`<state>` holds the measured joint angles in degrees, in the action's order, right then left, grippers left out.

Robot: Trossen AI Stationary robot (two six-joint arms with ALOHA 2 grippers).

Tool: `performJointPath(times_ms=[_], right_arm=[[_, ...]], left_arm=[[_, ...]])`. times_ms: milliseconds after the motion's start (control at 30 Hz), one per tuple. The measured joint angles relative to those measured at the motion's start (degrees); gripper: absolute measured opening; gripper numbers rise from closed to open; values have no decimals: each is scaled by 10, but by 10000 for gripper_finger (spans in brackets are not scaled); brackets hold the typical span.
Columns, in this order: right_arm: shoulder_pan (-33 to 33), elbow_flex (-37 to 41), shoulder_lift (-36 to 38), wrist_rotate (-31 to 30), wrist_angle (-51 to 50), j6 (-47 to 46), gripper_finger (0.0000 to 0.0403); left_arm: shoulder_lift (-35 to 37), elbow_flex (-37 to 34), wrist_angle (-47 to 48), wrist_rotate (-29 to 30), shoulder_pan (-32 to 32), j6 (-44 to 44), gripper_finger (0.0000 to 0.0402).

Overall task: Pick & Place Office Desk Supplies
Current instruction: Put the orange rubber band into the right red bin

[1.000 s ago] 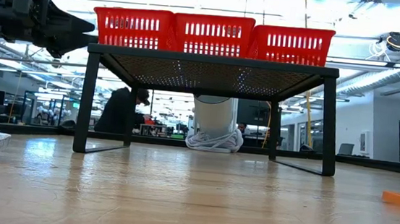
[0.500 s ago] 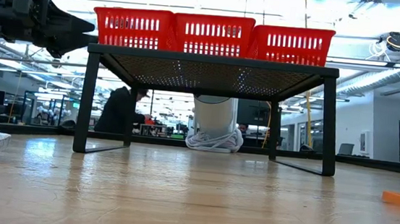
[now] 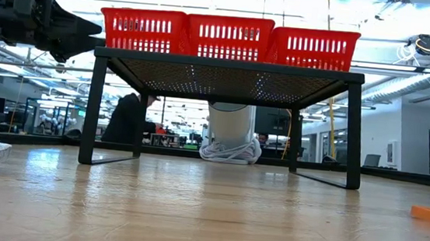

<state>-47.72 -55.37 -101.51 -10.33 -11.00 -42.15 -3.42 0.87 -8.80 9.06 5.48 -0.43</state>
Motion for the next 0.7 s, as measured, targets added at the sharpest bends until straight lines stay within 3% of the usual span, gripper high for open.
performJointPath(times_ms=[700], right_arm=[[6, 1, 18, -1, -3, 15, 47]], left_arm=[[0, 0, 0, 0, 0, 0, 267]])
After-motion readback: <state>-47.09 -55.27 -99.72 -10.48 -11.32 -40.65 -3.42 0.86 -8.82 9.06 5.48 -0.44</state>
